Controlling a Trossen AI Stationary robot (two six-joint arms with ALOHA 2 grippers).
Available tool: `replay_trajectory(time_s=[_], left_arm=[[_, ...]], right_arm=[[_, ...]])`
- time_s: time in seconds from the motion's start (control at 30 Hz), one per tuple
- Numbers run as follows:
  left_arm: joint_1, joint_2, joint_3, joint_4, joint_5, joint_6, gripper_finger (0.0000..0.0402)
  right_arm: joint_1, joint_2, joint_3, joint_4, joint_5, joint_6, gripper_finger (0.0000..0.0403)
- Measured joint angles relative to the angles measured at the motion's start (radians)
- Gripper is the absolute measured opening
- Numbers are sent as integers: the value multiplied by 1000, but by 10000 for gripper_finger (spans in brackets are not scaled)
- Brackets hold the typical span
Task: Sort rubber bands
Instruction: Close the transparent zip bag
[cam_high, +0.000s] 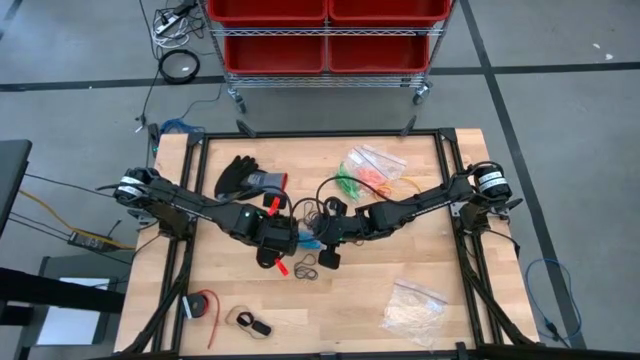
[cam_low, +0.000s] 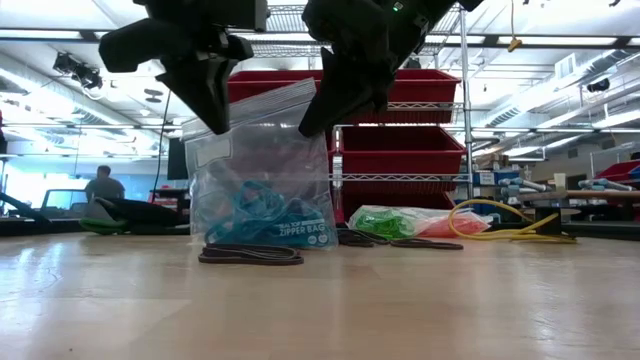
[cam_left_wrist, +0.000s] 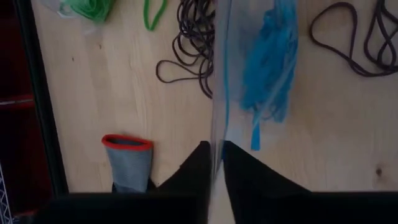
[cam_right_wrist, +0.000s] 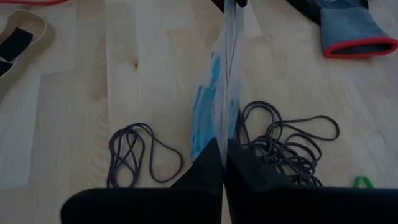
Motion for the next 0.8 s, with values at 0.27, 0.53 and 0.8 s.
replay_trajectory(time_s=[0.27,0.53,0.8], left_arm=[[0,0,0,-29,-68,-20,129],[0,0,0,-100,-45,-27,130],[2,0,-1,-100,13,-15,10]], right_arm=[[0,0,0,-4,0,0,0],[0,0,0,-7,0,0,0],[0,-1,0,-7,0,0,0]])
